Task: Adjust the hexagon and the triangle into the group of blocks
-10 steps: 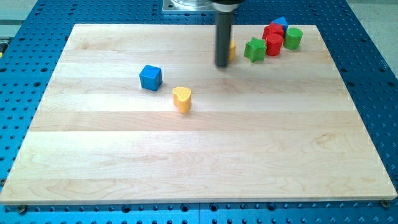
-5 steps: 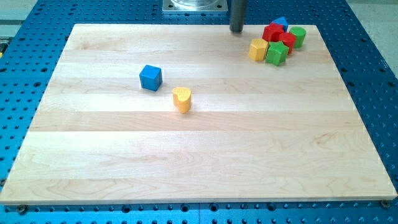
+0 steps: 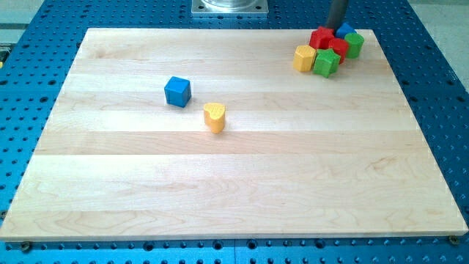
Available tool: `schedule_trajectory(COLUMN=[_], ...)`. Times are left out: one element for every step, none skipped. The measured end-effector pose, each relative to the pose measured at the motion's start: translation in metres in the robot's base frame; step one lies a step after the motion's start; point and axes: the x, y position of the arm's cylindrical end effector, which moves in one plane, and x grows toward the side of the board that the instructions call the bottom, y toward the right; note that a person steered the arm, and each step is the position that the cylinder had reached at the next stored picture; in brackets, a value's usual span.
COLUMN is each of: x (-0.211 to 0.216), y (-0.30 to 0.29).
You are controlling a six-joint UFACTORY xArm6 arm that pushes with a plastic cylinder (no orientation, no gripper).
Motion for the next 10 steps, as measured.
schedule_trajectory(x=[-0.008,-0.001,0.012,0.019,0.016,0.099,0.19,0.202,0.144,0.076], y=[-0.017,-0.047,-0.054,-0.07,-0.074,-0.167,-0.127,-0.018,0.072,0.097])
